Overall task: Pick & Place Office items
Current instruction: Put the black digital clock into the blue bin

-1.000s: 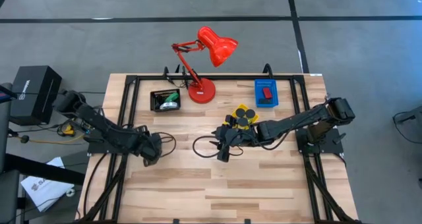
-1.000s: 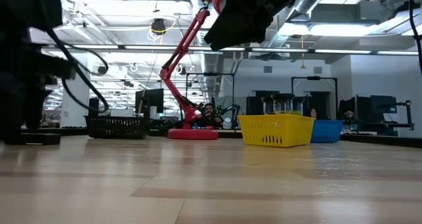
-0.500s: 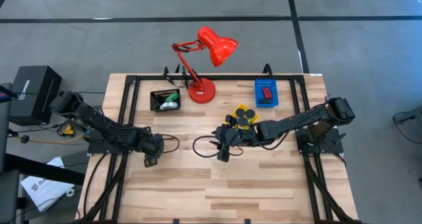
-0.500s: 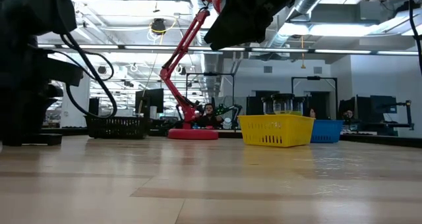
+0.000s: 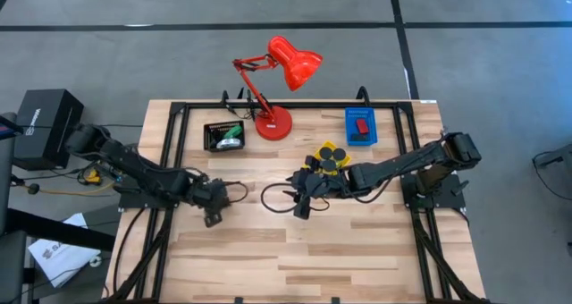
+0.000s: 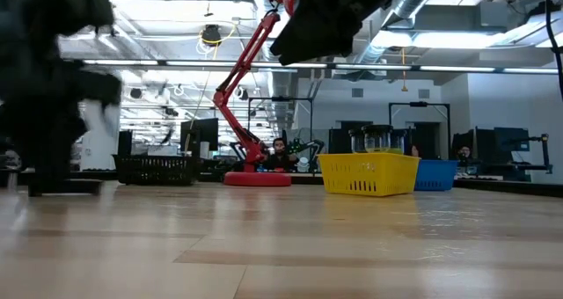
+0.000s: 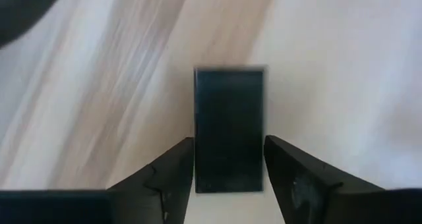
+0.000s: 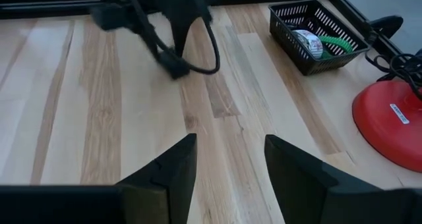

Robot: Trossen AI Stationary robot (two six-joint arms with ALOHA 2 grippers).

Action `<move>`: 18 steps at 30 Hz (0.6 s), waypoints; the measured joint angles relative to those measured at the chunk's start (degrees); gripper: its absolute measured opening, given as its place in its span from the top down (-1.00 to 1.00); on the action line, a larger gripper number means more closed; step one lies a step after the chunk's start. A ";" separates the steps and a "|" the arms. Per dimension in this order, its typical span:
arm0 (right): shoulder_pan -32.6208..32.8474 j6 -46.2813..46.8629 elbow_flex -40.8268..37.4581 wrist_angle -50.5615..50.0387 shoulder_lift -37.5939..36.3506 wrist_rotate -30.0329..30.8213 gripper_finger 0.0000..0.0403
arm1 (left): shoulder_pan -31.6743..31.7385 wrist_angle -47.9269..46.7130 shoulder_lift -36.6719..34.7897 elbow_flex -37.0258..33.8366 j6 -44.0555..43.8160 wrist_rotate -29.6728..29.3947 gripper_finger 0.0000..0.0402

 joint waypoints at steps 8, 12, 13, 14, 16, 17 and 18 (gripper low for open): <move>-0.40 0.01 0.00 0.51 -0.01 0.02 0.16 | -0.02 27.98 -4.20 0.72 12.88 -10.70 0.45; -0.37 0.01 0.02 0.17 -0.02 0.00 0.16 | -0.02 32.75 -4.12 0.72 19.54 -11.17 0.66; -0.28 0.01 0.02 0.16 -0.02 0.00 0.16 | -0.02 32.17 -4.12 0.72 19.09 -11.09 0.68; -0.25 0.01 0.02 0.15 -0.02 0.00 0.16 | -0.01 31.21 -4.12 0.72 17.69 -10.91 0.69; -0.27 -0.01 0.02 0.17 -0.02 0.00 0.16 | 0.08 28.27 -4.12 0.72 15.05 -10.12 0.67; -0.27 0.01 0.02 0.15 -0.02 0.00 0.16 | 0.07 26.36 -4.12 0.72 14.53 -9.87 0.64; -0.27 0.01 0.02 0.16 -0.02 0.01 0.16 | 0.07 24.05 -4.12 0.72 13.77 -9.85 0.60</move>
